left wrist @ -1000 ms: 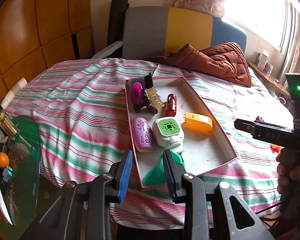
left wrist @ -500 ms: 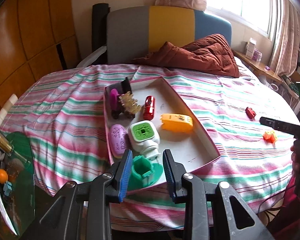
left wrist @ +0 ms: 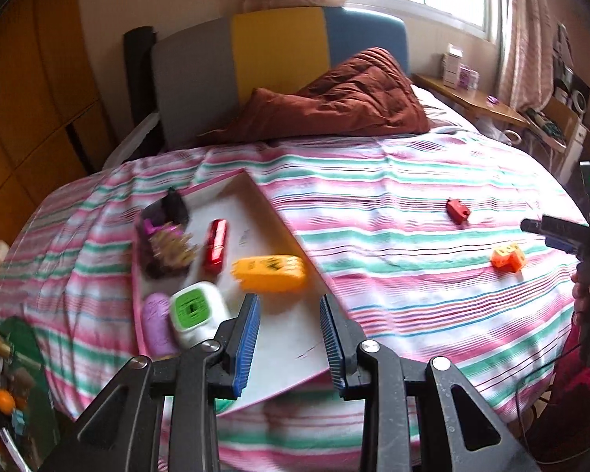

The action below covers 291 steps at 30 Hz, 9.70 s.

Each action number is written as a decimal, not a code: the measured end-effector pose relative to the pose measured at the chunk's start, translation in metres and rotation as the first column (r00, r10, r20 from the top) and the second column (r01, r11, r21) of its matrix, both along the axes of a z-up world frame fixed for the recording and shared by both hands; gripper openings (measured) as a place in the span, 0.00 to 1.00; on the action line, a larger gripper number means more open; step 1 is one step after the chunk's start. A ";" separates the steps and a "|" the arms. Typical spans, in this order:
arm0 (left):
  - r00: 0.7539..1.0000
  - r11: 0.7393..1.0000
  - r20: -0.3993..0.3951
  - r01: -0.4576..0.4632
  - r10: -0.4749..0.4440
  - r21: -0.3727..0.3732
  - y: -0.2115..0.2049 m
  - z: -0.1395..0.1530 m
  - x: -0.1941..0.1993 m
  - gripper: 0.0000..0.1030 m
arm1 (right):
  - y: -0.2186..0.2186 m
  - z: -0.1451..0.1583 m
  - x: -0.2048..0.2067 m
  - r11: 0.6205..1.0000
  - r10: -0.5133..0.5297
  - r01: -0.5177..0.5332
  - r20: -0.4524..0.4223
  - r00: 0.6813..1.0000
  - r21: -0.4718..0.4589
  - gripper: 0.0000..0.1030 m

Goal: Organize rigid objects
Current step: 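Move both tools back from the tray to the toy pile, then close the left tool on the red K puzzle piece while the right approaches the orange cubes, then lift the red K piece with the left tool while the right grasps the orange cubes, then carry the red K piece into the tray and open the left tool, then carry the orange cube block into the tray and open the right tool, then withdraw the right tool from the tray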

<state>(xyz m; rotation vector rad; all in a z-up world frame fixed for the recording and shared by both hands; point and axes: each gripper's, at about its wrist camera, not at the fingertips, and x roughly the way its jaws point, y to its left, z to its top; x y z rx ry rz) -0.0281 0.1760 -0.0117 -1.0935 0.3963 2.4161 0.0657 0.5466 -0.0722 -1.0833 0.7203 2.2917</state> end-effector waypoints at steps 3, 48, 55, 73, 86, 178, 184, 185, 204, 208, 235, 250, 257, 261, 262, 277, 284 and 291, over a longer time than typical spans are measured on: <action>0.999 0.999 0.006 0.033 -0.033 -0.011 0.021 -0.004 0.000 0.30 | 0.001 0.006 0.002 1.000 -0.016 0.016 -0.013 1.000 -0.005 0.80; 0.913 0.977 0.349 0.205 -0.210 0.053 0.292 -0.103 -0.087 0.41 | 0.037 0.014 0.022 0.980 -0.144 0.130 -0.079 0.986 -0.152 0.82; 0.925 0.971 0.298 0.237 -0.236 0.033 0.254 -0.098 -0.063 0.34 | 0.026 0.004 0.007 0.989 -0.054 0.049 -0.028 0.998 -0.139 0.81; 0.958 0.969 0.155 0.245 -0.242 -0.002 0.161 -0.098 0.004 0.31 | -0.035 -0.036 -0.038 0.974 0.227 -0.227 0.172 0.959 -0.021 0.85; 0.963 0.972 0.127 0.236 -0.236 0.014 0.158 -0.101 0.005 0.31 | -0.042 -0.043 -0.042 0.955 0.257 -0.286 0.260 0.931 0.079 0.58; 0.980 0.979 0.162 -0.141 0.117 0.149 -0.043 -0.048 -0.045 0.38 | -0.056 -0.047 -0.042 0.928 0.260 -0.315 0.261 0.930 0.199 0.58; 0.979 0.976 0.111 -0.183 0.170 0.116 -0.053 -0.032 -0.036 0.38 | -0.056 -0.047 -0.042 0.927 0.258 -0.314 0.258 0.931 0.206 0.58; 0.979 0.976 0.104 -0.188 0.177 0.112 -0.055 -0.030 -0.035 0.38 | -0.056 -0.047 -0.041 0.927 0.257 -0.313 0.257 0.932 0.207 0.58; 0.972 0.966 0.011 -0.236 0.236 0.103 -0.090 -0.009 -0.016 0.38 | -0.088 -0.031 -0.049 0.915 0.311 -0.350 0.202 0.929 0.200 0.58; 0.964 0.957 0.027 -0.264 0.263 0.121 -0.103 -0.012 -0.017 0.38 | -0.128 -0.008 -0.065 0.877 0.417 -0.437 0.137 0.899 0.199 0.58; 0.920 0.907 0.055 -0.391 0.387 0.159 -0.165 -0.020 -0.026 0.38 | -0.348 -0.010 -0.220 0.635 0.759 -0.765 0.097 0.643 0.105 0.59; 0.911 0.901 0.036 -0.411 0.410 0.138 -0.163 -0.018 -0.022 0.40 | -0.344 0.015 -0.181 0.680 0.720 -0.713 0.027 0.693 0.173 0.74; 0.902 0.894 -0.016 -0.425 0.432 0.142 -0.157 -0.009 -0.013 0.40 | -0.338 0.028 -0.139 0.732 0.654 -0.635 0.008 0.757 0.249 0.79; 0.888 0.880 -0.037 -0.448 0.459 0.158 -0.157 -0.003 -0.007 0.49 | -0.331 0.031 -0.112 0.774 0.594 -0.569 -0.009 0.804 0.277 0.80; 0.885 0.878 -0.041 -0.452 0.463 0.160 -0.157 -0.002 -0.005 0.59 | -0.330 0.032 -0.106 0.784 0.578 -0.552 -0.012 0.816 0.283 0.80; 0.864 0.863 -0.098 -0.475 0.495 0.172 -0.149 0.008 0.018 0.67 | -0.333 0.034 -0.064 0.802 0.555 -0.520 -0.047 0.831 0.294 0.80; 0.867 0.869 -0.115 -0.465 0.486 0.166 -0.151 0.010 0.021 0.66 | -0.340 0.037 -0.061 0.793 0.564 -0.525 -0.049 0.824 0.309 0.80; 0.858 0.867 -0.146 -0.469 0.492 0.170 -0.154 0.012 0.024 0.54 | -0.343 0.039 -0.062 0.790 0.568 -0.529 -0.047 0.821 0.312 0.80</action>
